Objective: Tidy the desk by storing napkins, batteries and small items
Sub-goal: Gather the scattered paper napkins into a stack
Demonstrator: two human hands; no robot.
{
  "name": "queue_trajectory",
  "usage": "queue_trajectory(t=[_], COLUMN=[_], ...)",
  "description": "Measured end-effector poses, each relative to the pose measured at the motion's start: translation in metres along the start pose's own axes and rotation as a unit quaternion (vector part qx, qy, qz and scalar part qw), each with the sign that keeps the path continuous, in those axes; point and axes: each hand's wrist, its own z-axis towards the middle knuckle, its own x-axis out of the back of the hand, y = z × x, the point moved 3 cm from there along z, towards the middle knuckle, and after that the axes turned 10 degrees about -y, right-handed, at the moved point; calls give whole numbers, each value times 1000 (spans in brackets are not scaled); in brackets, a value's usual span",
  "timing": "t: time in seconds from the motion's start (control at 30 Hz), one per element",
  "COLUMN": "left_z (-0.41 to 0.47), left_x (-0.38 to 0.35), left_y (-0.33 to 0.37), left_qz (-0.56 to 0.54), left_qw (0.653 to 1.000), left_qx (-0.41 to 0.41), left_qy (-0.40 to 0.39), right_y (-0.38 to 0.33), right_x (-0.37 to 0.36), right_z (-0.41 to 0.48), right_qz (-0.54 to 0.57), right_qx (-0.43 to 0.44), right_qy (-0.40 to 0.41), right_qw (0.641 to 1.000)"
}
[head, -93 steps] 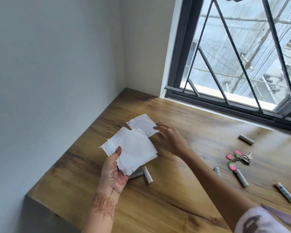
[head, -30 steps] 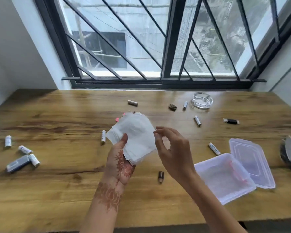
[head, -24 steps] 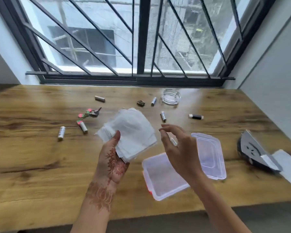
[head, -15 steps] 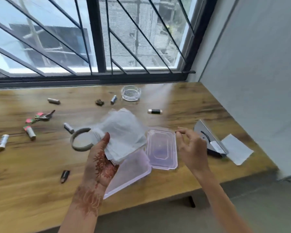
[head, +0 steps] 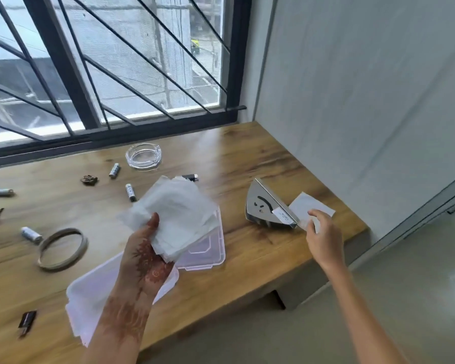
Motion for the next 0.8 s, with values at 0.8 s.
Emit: queue_trajectory(t=[0.8], left_z=[-4], left_x=[-8], left_y=[-28], left_qz=[9], left_qw=[999], left_qx=[47], left_qy=[11], right_y=[31], right_x=[7], right_z=[24], right_qz=[127], right_qx=[-111], right_qy=[58], right_qw=[984])
